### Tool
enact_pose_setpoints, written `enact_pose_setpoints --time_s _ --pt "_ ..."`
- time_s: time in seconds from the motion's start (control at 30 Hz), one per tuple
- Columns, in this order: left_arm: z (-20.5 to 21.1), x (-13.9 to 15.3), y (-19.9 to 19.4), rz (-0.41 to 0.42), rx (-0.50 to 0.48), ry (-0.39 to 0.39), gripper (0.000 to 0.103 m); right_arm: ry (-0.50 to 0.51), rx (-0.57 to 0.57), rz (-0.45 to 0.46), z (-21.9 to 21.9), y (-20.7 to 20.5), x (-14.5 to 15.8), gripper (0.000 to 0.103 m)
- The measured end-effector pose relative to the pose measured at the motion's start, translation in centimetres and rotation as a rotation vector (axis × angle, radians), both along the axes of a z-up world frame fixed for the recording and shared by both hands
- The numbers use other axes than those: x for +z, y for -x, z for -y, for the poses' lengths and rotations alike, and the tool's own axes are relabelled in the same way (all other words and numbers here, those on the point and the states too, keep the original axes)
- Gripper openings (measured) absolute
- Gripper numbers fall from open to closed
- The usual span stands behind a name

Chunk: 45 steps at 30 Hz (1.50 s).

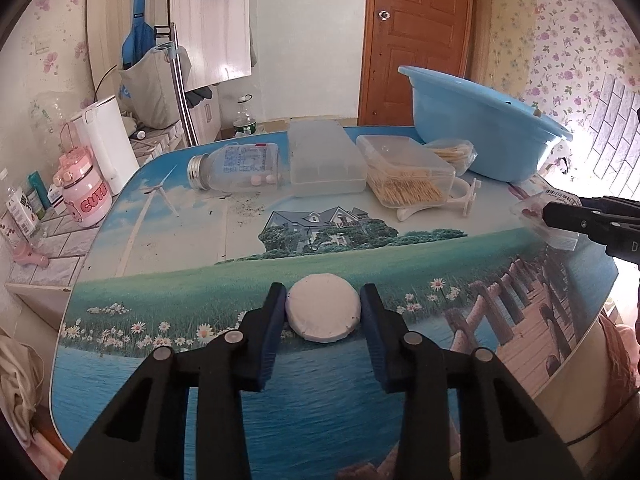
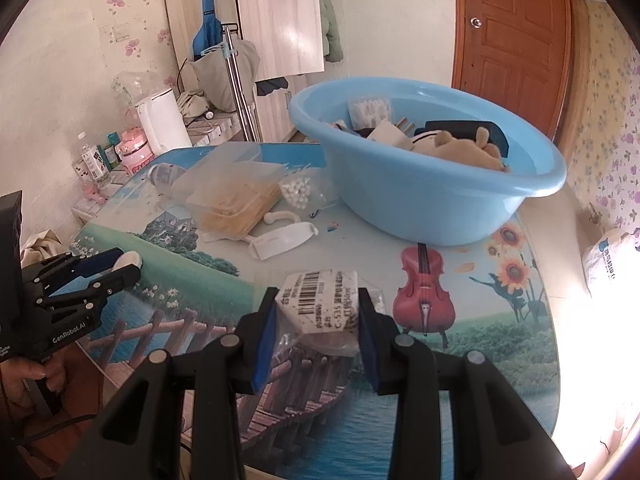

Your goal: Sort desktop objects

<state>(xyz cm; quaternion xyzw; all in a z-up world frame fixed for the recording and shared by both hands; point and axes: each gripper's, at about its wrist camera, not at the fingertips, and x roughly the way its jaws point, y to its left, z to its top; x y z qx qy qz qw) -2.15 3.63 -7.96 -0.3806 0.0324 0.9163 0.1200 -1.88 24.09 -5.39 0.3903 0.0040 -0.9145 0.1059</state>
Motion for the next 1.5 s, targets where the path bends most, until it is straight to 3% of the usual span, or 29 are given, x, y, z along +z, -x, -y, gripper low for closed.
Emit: enact_pose_setpoints --time_s 0.13,0.3,0.53,0.73,0.97,1.23,1.37,1.5 --pt "-0.2 0.4 -0.2 -0.009 -0.012 0.0 0.037 0.001 0.018 -0.039 -0.1 -0.3 1.6 0.036" --pt "-1.0 3.3 -0.3 -0.071 -0.045 -0.023 0.037 0.01 0.052 -0.112 0.1 -0.6 4.2 0.036" --pt "-3.4 8.0 1.9 -0.122 -0.092 -0.08 0.037 0.031 0.042 -0.195 -1.2 0.2 7.3 0.036" --pt "-7.3 10.8 4.5 -0.17 -0.185 -0.104 0.037 0.02 -0.004 -0.214 -3.6 3.0 7.9 0.036" --pt "-12.8 11.7 7.7 -0.162 -0.293 -0.127 0.037 0.016 -0.074 -0.202 -6.6 6.2 7.8 0.036" --pt "-16.4 11.1 11.4 -0.135 -0.328 -0.135 0.038 0.012 -0.147 -0.196 -8.9 8.1 7.5 0.038" --pt "-17.1 11.0 12.0 -0.152 -0.303 -0.098 0.069 0.02 -0.16 -0.187 -9.5 8.5 7.0 0.039" --pt "-16.9 11.2 11.9 -0.162 -0.31 -0.104 0.072 0.028 -0.166 -0.194 -9.8 8.4 7.0 0.039"
